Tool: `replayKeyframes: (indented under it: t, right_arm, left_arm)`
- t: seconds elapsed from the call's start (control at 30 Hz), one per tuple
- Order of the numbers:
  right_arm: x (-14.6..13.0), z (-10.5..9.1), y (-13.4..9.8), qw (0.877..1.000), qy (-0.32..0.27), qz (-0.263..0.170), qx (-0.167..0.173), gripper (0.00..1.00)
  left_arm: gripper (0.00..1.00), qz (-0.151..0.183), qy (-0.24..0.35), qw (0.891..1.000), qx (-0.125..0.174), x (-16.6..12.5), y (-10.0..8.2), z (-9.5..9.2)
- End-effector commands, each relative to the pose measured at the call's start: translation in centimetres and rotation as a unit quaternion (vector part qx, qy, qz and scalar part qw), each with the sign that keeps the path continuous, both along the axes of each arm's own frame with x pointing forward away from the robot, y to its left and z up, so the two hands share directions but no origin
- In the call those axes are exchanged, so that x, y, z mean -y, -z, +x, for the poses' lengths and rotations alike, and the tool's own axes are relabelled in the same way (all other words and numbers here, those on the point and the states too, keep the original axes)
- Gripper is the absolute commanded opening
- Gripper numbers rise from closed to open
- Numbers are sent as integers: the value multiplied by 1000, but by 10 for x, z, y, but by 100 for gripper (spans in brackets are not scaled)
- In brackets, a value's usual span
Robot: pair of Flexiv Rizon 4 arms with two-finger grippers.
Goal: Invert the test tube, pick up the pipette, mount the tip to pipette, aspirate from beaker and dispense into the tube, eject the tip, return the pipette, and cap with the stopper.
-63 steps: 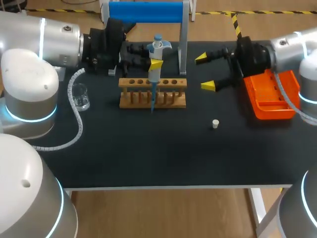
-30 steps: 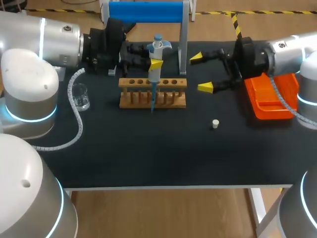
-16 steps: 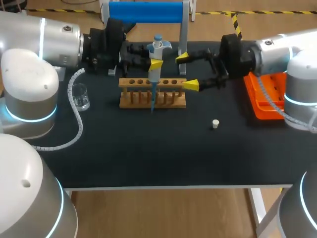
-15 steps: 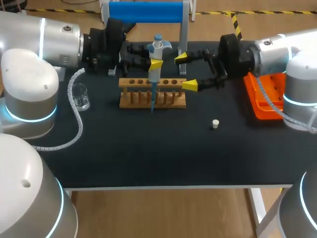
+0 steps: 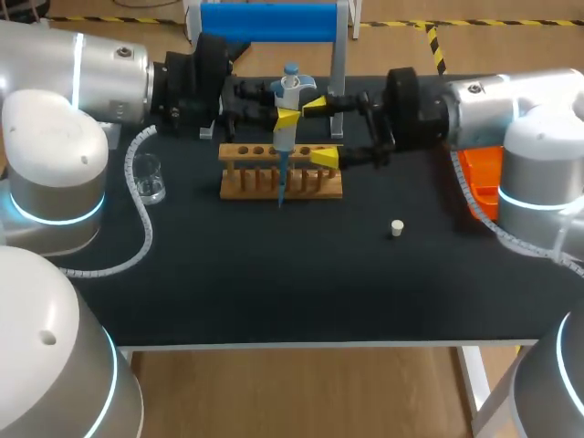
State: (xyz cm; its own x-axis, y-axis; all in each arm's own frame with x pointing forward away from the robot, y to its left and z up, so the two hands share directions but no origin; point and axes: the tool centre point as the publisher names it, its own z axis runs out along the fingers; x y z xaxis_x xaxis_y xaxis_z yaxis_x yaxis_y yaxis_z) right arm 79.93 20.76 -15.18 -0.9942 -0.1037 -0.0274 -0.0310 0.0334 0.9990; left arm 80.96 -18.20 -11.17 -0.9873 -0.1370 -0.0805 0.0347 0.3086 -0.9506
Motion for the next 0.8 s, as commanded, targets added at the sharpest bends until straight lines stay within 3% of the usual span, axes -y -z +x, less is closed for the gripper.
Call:
replayKeyframes:
  t: [0.03, 0.37, 0.8]
  right_arm:
    - [-11, 2, 1, 1000, 3, 4, 0, 100]
    - [-25, 15, 2, 1000, 29, 9, -1, 100]
    - [-40, 15, 0, 999, 34, 22, -6, 100]
  left_arm:
    - [0, -2, 0, 1000, 1, -1, 1, 0]
    - [0, -2, 0, 1000, 1, -1, 1, 0]
    - [0, -2, 0, 1000, 1, -1, 1, 0]
